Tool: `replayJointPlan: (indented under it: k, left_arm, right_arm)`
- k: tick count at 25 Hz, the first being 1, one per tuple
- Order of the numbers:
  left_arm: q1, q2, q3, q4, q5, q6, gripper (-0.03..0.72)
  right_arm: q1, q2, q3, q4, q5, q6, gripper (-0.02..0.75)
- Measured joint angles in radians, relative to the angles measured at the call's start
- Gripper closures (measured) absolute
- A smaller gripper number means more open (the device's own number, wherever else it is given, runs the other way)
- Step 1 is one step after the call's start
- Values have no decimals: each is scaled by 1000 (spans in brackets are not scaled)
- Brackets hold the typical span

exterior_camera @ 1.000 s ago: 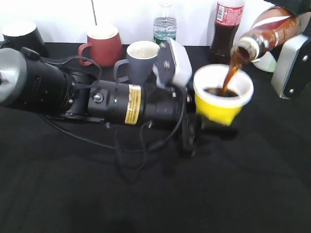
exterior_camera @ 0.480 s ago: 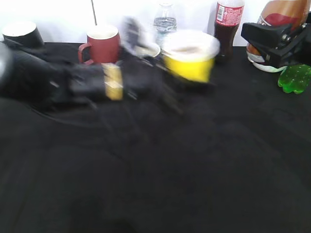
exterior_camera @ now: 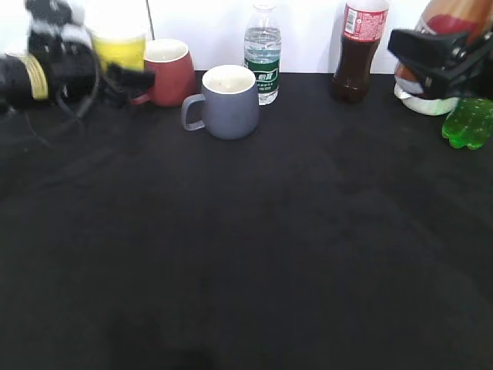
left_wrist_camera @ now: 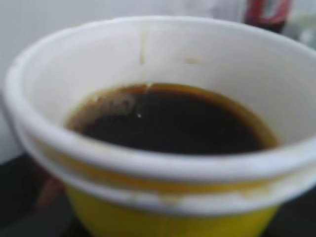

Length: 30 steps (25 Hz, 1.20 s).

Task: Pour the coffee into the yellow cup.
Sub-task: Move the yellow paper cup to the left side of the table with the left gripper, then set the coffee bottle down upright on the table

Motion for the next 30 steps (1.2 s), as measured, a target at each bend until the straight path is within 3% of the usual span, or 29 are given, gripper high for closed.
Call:
replayJointPlan:
  k: [3,7,10,16,17,20,21,25,27,30]
  left_arm:
    - [0,65,10,-87,-20,75,246]
    - [0,109,110,-327,-128,306,246]
    - [1,167,185,-465,-248,408,246]
    - [1,221,198,-489,-319,423,244]
    - [1,221,198,-490,-315,423,223]
    - [-1,218,220,-483,-325,424,48]
    - [-1,213,242,-502,-337,427,29]
    - [-1,158,351,-567,-373,431,24]
    - [-1,111,402,-570,-356,431,27]
    - [-1,28,483,-546,-347,424,39]
  right_arm:
    - [0,34,1,35,0,0,210]
    - [0,49,2,67,2,0,210]
    - [0,49,2,69,2,0,210]
    - [0,49,2,70,2,0,210]
    - [0,49,2,70,2,0,210]
    - [0,50,2,70,16,-6,210]
    - [0,60,2,72,18,-23,210]
    - [0,223,-43,157,12,-123,210]
    - [0,345,-86,242,-41,-205,210]
    - [0,550,-199,260,-61,-268,210]
